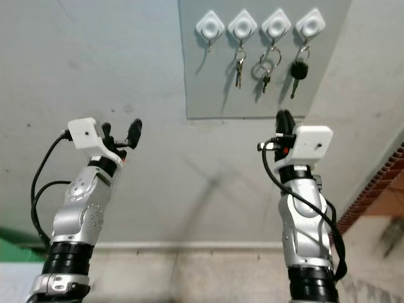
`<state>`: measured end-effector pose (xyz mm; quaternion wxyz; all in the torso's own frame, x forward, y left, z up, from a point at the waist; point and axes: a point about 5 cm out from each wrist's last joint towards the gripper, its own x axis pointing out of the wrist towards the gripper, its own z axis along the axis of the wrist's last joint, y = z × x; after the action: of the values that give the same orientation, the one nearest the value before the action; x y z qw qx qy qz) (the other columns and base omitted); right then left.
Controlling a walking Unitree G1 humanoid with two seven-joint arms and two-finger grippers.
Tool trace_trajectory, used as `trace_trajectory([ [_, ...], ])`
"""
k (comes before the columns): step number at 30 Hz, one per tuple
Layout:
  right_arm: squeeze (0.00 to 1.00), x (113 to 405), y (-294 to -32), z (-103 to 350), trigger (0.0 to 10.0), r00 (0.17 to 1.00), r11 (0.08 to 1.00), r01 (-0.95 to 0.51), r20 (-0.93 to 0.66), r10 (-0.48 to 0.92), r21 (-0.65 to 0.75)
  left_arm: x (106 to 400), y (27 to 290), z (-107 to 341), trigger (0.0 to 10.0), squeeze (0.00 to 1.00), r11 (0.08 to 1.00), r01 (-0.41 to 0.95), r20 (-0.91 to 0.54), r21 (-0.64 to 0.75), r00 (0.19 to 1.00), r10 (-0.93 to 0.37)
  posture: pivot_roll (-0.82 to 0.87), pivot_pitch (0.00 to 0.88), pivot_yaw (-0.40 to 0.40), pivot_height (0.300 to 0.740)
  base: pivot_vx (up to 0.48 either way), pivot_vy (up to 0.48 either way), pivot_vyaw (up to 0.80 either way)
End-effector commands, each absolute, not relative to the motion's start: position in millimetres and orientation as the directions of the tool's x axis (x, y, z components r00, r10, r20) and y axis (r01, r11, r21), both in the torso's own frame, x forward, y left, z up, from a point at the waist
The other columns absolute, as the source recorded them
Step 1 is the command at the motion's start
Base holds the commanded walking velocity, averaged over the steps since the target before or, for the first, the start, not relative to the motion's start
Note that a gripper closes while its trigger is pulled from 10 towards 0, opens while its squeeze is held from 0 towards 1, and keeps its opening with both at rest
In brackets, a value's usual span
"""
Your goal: Hang keys on a hook
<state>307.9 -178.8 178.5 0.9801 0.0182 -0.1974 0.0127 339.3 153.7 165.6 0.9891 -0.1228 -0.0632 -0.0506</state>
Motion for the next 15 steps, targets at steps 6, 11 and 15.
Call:
trace_trajectory([
  [6,0.00,309.7,-170.6,181.2,10.0,0.920,0.996,-0.089,0.385,0.070,0.030,339.8,154.9,169.3,10.0,0.00,0.969,0.126,0.143,-0.211,0.985,-0.097,0.00,0.000,0.030,0.740,0.000,0.000,0.00],
  [11,0.00,311.5,-164.8,181.8,10.0,0.918,0.989,-0.148,0.375,0.128,0.023,337.3,133.2,182.4,10.0,0.00,0.956,0.259,0.196,-0.136,0.953,-0.230,0.00,0.000,0.029,0.740,0.000,0.000,0.00],
  [15,0.00,316.0,-157.9,183.1,10.0,0.911,0.980,-0.200,0.370,0.180,0.016,338.0,114.1,191.6,10.0,0.00,0.932,0.351,0.223,-0.087,0.919,-0.325,-0.01,0.008,0.034,0.740,0.000,0.000,0.00],
])
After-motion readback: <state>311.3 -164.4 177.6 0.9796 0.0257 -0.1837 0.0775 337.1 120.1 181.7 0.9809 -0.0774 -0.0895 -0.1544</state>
